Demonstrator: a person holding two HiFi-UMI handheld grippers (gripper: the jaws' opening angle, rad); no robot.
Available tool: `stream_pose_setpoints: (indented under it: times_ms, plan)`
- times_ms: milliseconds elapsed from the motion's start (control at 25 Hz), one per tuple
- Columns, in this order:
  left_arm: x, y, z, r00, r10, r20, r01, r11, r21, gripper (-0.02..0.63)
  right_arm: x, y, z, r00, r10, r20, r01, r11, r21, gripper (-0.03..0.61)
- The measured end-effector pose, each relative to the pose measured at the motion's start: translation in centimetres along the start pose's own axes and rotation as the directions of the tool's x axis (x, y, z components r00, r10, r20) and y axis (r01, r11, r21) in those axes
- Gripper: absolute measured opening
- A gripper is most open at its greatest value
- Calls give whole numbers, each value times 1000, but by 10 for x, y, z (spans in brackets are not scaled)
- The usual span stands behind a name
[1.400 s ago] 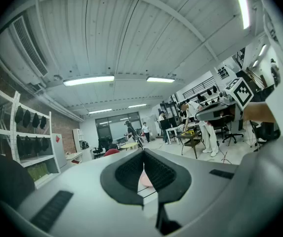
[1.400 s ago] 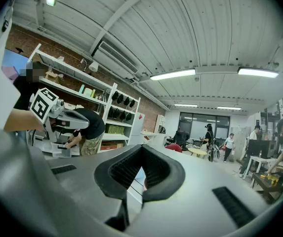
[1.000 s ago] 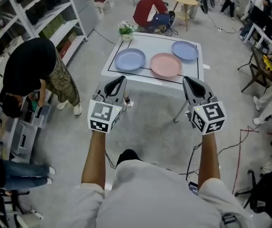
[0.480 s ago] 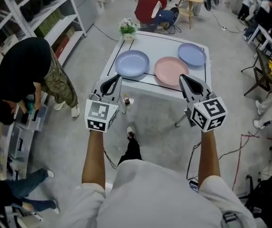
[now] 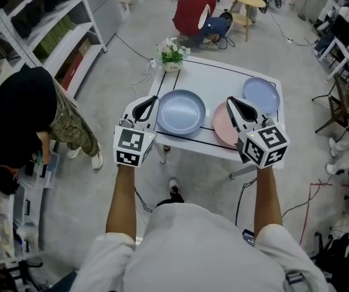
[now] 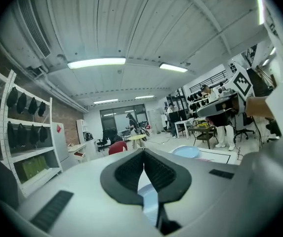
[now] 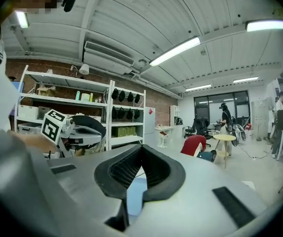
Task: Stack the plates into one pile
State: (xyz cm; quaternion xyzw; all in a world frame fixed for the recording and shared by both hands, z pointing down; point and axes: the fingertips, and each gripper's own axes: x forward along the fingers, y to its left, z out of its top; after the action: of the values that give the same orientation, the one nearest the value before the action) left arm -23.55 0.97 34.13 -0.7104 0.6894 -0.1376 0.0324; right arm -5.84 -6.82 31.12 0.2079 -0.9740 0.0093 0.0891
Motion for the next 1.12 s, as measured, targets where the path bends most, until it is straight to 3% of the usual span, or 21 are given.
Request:
stream_pose_setpoints:
  times_ms: [360,560,720,880,1000,1120]
  plan:
    - [58,70,-45,997,-43,-60,40,998,-47,17,98,-25,-17,999,-5,-47,7,999,37,14]
    - [81,90,-77,993,-66,-99,51,987,-150,17,133,-29,-36,992,31,-123,-24,998,53,14]
    - [101,89,-103,986,-118,-115,91,971,-222,18,165,-42,-75,960,5,-281,-10,1000,-17,14]
    - [113,80,-146,972,-137,-192,80,957,-278,18,194,-52,-119,918,29,-396,-45,998,-32,17]
    - [122,72,-183,954,-159,-253,61,933,-355,33,214,-63,-146,900,77,-429,-62,997,49,57]
    - [133,61,-220,930,-164,-328,19,915,-403,108,233,-79,-173,882,133,-452,-91,989,115,102]
